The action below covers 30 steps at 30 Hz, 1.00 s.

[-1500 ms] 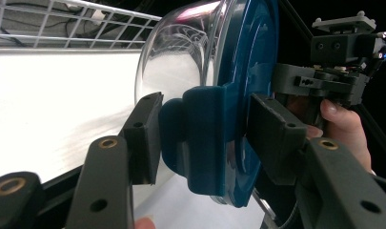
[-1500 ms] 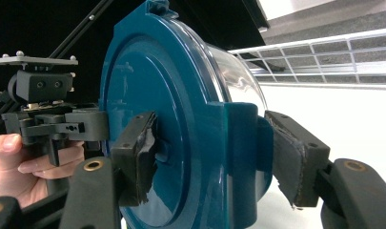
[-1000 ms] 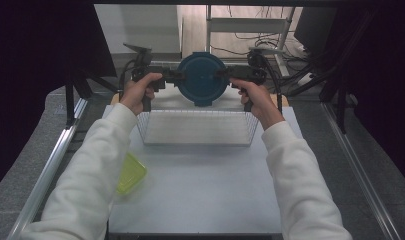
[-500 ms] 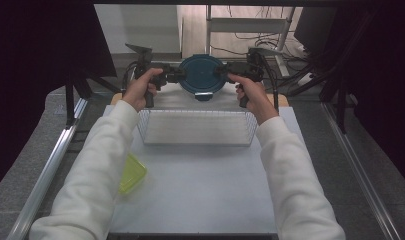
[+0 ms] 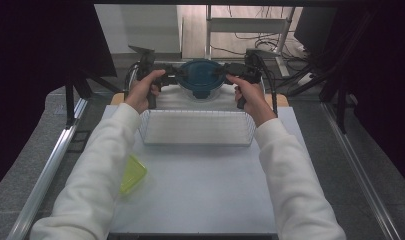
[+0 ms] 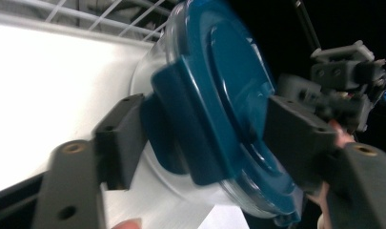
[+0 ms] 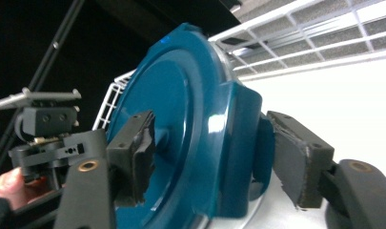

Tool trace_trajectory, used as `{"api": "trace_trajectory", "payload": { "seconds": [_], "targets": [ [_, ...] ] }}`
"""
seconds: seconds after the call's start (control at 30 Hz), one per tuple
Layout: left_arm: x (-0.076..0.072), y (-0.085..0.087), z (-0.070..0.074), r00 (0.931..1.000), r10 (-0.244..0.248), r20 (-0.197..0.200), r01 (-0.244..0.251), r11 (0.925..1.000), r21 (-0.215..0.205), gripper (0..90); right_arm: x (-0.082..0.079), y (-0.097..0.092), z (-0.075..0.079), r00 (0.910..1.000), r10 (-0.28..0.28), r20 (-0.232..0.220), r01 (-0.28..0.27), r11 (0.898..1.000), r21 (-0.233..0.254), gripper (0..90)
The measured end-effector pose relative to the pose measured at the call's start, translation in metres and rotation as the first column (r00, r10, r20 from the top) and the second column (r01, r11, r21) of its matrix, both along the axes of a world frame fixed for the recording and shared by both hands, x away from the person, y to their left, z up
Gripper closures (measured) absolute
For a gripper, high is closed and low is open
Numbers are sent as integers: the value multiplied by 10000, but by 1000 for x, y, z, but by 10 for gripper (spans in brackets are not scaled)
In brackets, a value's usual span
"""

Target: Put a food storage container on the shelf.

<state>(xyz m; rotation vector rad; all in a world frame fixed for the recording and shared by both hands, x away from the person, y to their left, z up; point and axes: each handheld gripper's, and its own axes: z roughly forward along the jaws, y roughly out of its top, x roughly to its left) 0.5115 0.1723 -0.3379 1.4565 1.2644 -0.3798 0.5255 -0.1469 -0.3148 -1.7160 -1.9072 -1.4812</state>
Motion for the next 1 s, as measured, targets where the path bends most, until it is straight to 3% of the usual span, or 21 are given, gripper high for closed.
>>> {"api": "trace_trajectory", "payload": {
  "seconds": [0.03, 0.07, 0.13, 0.2, 0.3, 0.4, 0.53, 0.57, 0.6, 0.7, 0.73, 0.77, 0.8, 0.87, 0.93, 1.0],
  "targets": [
    [-4, -1, 5, 9990, 246, 371, -264, 9985, 487, 280, -3, 1, 0, 9997, 41, 239, -37, 9999, -160, 289],
    [-4, -1, 5, 9990, 246, 371, -264, 9985, 487, 271, -3, 1, 0, 9997, 41, 239, -37, 9999, -160, 289],
    [-7, -2, 7, 9960, 293, 839, -364, 9958, 837, 258, -9, 1, 5, 9967, -125, 800, 156, 9991, -388, 256],
    [-12, -1, 11, 9918, 425, 1204, -540, 9941, 939, 232, -16, 0, 13, 9914, -100, 1305, 176, 9982, -575, 235],
    [-14, 0, 14, 9895, 341, 1405, -475, 9945, 935, 195, -21, -3, 19, 9867, -113, 1621, 214, 9979, -611, 224],
    [-21, 3, 21, 9819, 598, 1800, -793, 9915, 1031, 175, -25, -5, 23, 9815, -53, 1916, 200, 9970, -745, 209],
    [-33, 4, 30, 9745, 520, 2185, -772, 9911, 1083, 170, -35, -9, 29, 9724, 290, 2315, -86, 9960, -887, 201],
    [-37, 3, 32, 9704, 475, 2370, -781, 9895, 1217, 169, -41, -11, 31, 9636, 533, 2618, -266, 9942, -1047, 204],
    [-42, 2, 35, 9665, 406, 2534, -770, 9878, 1352, 169, -41, -11, 31, 9636, 533, 2618, -266, 9942, -1047, 204],
    [-56, -1, 40, 9535, 117, 3012, -677, 9820, 1763, 169, -49, -15, 33, 9500, 942, 2978, -565, 9895, -1327, 209],
    [-62, -2, 41, 9498, 143, 3126, -717, 9823, 1731, 172, -52, -17, 34, 9443, 1049, 3121, -637, 9882, -1393, 211],
    [-73, -3, 43, 9411, -94, 3381, -568, 9810, 1856, 176, -60, -20, 35, 9362, 1242, 3287, -793, 9860, -1468, 217],
    [-73, -3, 43, 9411, -94, 3381, -568, 9810, 1856, 176, -60, -20, 35, 9362, 1242, 3287, -793, 9860, -1468, 217],
    [-84, -5, 43, 9270, -377, 3731, -510, 9730, 2251, 176, -68, -25, 35, 9278, 1393, 3461, -909, 9841, -1524, 221],
    [-97, -5, 40, 9241, -499, 3789, -339, 9768, 2114, 182, -79, -29, 35, 9189, 1602, 3606, -1046, 9801, -1688, 223],
    [-108, -5, 37, 9154, -635, 3975, -321, 9728, 2294, 187, -89, -33, 33, 9120, 1776, 3699, -1160, 9763, -1827, 223]
  ]
}}
